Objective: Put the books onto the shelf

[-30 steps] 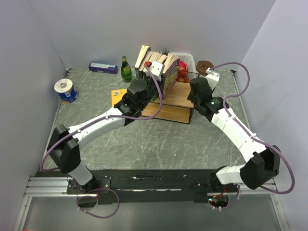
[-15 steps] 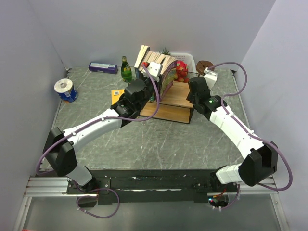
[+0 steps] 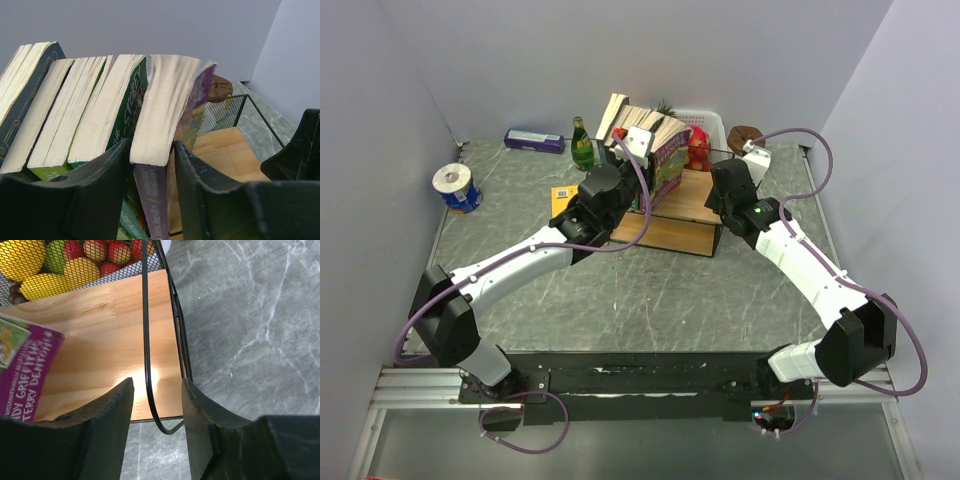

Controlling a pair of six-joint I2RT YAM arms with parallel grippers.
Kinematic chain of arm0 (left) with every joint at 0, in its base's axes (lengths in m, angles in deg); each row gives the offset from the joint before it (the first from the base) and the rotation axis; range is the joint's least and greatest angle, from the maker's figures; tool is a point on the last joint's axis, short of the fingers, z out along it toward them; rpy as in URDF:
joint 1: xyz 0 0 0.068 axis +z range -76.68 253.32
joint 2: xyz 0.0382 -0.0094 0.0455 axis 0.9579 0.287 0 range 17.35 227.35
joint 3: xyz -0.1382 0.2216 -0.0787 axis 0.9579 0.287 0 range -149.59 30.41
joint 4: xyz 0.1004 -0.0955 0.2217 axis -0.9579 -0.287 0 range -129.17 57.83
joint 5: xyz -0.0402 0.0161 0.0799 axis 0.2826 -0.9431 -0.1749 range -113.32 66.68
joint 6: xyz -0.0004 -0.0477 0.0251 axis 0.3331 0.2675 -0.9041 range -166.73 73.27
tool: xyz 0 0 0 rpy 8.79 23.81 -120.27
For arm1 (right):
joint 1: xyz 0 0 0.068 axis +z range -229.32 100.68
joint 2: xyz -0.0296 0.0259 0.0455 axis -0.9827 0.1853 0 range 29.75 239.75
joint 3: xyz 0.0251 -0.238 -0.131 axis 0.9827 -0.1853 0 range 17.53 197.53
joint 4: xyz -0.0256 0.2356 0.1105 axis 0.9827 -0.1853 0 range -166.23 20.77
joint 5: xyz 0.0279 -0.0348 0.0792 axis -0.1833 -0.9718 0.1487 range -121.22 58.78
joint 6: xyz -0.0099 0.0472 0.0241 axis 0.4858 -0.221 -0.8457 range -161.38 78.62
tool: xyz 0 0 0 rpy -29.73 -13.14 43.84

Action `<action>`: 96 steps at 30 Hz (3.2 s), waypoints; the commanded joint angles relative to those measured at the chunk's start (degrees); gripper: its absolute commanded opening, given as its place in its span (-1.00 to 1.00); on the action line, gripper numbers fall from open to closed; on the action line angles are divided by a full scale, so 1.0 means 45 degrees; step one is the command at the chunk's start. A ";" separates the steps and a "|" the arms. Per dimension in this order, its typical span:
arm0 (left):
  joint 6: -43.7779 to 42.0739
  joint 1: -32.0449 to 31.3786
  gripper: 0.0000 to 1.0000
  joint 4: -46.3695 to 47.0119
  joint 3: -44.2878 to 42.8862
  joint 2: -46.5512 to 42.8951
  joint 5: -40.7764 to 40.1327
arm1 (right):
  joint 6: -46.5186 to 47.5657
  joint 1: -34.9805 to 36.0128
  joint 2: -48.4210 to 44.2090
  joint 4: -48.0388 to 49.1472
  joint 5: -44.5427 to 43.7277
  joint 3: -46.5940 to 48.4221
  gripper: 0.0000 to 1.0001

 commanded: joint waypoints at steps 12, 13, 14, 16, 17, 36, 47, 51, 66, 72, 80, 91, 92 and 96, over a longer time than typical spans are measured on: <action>-0.0204 0.0006 0.11 0.0602 -0.0730 -0.1031 -0.0493 | -0.0096 -0.0051 -0.0081 0.0222 -0.0018 0.0657 0.11; -0.0184 0.0006 0.12 0.0543 -0.0846 -0.1109 -0.0453 | -0.0076 -0.0070 -0.0081 0.0222 -0.0018 0.0676 0.11; -0.0203 -0.0014 0.13 0.0466 -0.0906 -0.1148 -0.0356 | -0.0057 -0.0070 -0.0101 0.0203 -0.0038 0.0676 0.14; -0.0262 -0.0111 0.14 0.0348 -0.1061 -0.1265 -0.0297 | -0.0037 -0.0031 -0.0159 0.0222 -0.0038 0.0676 0.17; -0.0301 -0.0150 0.15 0.0290 -0.1101 -0.1304 -0.0258 | -0.0037 -0.0050 -0.0198 0.0183 -0.0038 0.0696 0.20; -0.1258 -0.0561 0.24 0.0561 -0.1220 -0.2925 -0.1661 | 0.0392 0.0164 -0.1975 -0.0794 -0.0390 0.1418 0.42; 0.7017 0.5096 -0.04 -0.4280 -0.1338 -0.3064 -0.0148 | 0.0977 0.1355 -0.2075 -0.0326 0.0313 0.1848 0.11; 0.8894 0.7635 -0.15 -0.4790 -0.0850 -0.1815 0.4316 | 0.0979 0.1492 -0.1664 0.0202 0.1073 0.1751 -0.38; 1.3976 0.9224 -0.21 0.2083 0.0931 0.2228 1.1636 | -0.1187 0.0946 0.0816 0.2877 0.2520 0.1711 -1.00; 1.3782 0.9205 -0.22 0.2418 0.0307 0.2776 1.2456 | -0.1853 0.0536 0.1869 0.3271 0.2755 0.2588 -1.00; 1.2708 0.8543 -0.24 0.1093 -0.0592 0.3304 1.2750 | -0.1990 0.0262 0.3570 0.2996 0.3243 0.4463 -1.00; 1.1926 0.7779 -0.24 0.0503 -0.0751 0.3578 1.2731 | -0.2087 0.0184 0.4410 0.3171 0.4336 0.5245 -1.00; 1.1906 0.7779 -0.24 0.0542 -0.0673 0.3481 1.2711 | -0.2088 0.0203 0.4488 0.3210 0.4550 0.5305 -1.00; 1.1750 0.7682 -0.24 0.0426 -0.0594 0.3246 1.2614 | -0.2146 0.0242 0.4704 0.3229 0.4844 0.5520 -1.00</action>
